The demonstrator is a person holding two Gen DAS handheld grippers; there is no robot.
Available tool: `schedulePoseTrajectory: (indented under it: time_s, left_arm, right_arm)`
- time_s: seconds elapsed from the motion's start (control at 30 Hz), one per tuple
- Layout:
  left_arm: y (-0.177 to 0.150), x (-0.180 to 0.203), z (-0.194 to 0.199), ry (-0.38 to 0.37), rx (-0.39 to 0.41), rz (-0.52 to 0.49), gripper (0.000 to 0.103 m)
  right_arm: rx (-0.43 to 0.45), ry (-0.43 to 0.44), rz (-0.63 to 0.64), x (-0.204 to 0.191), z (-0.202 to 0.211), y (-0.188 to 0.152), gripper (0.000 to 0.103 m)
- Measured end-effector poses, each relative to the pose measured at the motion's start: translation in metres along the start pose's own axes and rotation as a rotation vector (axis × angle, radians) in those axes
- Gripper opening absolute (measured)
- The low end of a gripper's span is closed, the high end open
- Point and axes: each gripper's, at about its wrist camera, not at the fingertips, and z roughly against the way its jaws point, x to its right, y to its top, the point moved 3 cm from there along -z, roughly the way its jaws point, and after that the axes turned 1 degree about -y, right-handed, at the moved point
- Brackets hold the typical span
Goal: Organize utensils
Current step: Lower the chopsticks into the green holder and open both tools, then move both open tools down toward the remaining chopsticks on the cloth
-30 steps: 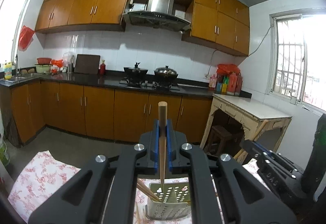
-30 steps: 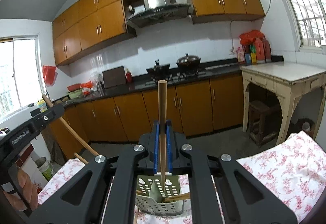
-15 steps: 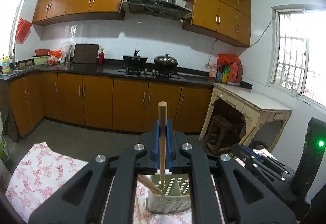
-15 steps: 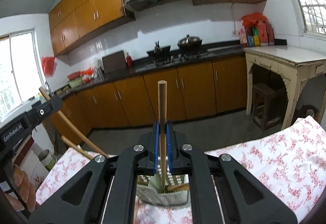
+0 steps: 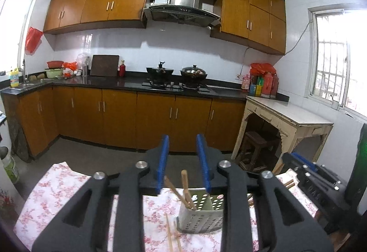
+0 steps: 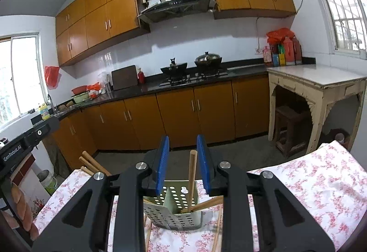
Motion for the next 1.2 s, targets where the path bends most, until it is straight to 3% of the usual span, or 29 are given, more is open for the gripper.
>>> schedulePoseTrajectory:
  time_s: [0.2,0.4,0.6,0.8,0.97,1.2]
  left_arm:
    - [-0.012,-0.013,0.044,0.009,0.011,0.005,0.043]
    - [-0.059,-0.037,0.066,0.049,-0.043,0.003,0.053]
    - [-0.123,-0.063,0.052,0.109,-0.161,0.007,0.056]
    - [-0.176,-0.076,0.026,0.122,-0.284,0.011,0.057]
    - [-0.204,-0.077,0.014,0.108,-0.348,0.001,0.058]
    - [-0.221,-0.075,0.004,0.094,-0.397,0.020,0.058]
  right_arm:
    - [0.025,-0.017,0.006,0.011,0.044,-0.002,0.027]
    - [-0.042,-0.075,-0.028,0.042,0.064,-0.043,0.027]
    - [-0.229,-0.143,-0.097,0.074,0.033,-0.112,0.027]
    - [-0.396,-0.133,-0.120,0.076,-0.007,-0.172,0.026]
    - [-0.479,-0.106,-0.094,0.063,-0.024,-0.205,0.023]
    - [-0.552,-0.104,-0.065,0.055,-0.042,-0.231,0.017]
